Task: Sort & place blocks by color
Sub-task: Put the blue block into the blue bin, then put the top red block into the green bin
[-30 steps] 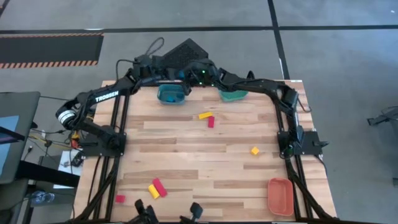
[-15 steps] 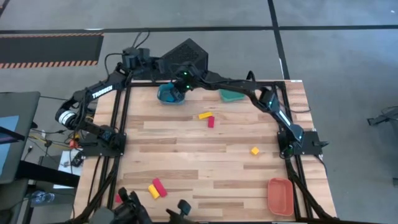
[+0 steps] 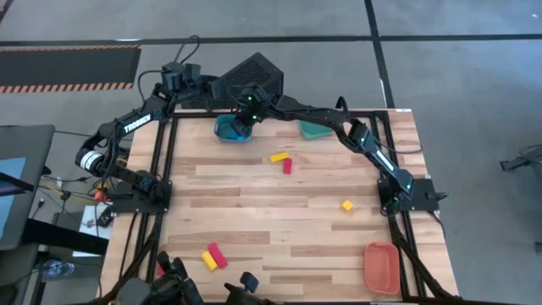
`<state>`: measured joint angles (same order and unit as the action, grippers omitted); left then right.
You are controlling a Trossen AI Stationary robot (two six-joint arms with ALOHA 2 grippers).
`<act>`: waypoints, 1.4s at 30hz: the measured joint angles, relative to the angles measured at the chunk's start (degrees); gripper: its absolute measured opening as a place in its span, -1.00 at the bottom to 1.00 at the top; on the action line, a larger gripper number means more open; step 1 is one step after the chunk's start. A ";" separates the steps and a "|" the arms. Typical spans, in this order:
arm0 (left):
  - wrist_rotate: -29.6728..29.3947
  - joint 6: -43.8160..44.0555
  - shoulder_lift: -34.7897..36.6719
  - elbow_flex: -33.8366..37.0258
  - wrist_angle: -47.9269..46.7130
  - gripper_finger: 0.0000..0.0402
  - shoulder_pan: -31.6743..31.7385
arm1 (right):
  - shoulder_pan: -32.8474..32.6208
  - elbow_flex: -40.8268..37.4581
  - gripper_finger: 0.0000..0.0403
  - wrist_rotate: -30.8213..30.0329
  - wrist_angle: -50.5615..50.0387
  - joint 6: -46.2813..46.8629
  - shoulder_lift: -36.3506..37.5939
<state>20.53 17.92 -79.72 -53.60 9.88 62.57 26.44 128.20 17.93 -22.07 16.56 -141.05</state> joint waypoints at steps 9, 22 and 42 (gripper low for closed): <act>-0.28 -0.44 0.00 0.00 -0.58 0.04 -0.04 | 0.02 0.00 -0.09 0.13 -4.52 -2.10 0.60; 3.34 4.99 1.32 0.02 -16.51 0.04 -5.38 | 3.10 0.05 -0.31 17.64 -13.14 -17.26 9.75; -45.80 34.85 20.25 0.57 -30.17 0.04 -54.99 | 11.95 -0.02 -0.70 35.93 -14.00 -19.78 17.14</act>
<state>-25.27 52.77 -59.47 -53.04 -20.28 7.57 38.39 128.18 53.87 -36.07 -3.22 -123.92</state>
